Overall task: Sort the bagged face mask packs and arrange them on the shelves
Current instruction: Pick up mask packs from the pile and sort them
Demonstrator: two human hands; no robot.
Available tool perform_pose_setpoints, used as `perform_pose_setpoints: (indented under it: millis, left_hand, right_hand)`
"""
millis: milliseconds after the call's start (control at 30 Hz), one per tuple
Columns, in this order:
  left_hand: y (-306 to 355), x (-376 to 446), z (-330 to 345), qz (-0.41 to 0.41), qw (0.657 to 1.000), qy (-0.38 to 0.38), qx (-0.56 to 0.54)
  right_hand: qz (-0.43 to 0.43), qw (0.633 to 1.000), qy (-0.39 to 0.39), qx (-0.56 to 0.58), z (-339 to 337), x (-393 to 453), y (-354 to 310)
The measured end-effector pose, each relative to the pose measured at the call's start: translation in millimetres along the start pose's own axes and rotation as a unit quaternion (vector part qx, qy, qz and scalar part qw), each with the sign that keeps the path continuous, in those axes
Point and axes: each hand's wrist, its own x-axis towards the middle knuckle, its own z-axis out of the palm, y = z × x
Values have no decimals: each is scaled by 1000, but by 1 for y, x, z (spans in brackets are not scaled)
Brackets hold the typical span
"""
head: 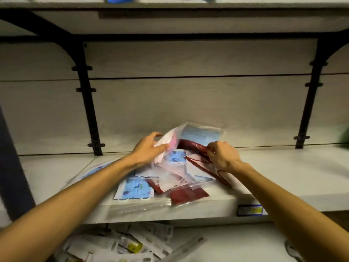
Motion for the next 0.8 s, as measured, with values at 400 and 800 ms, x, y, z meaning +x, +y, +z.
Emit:
perform_pose_setpoints:
  millis: [400, 800]
  left_hand:
    - [37, -26, -28, -168, 813, -8, -558]
    - [38, -89, -65, -200, 853, 4, -481]
  right_hand:
    - [-42, 962, 161, 215, -10, 7, 18]
    - [8, 875, 143, 462, -17, -33, -47]
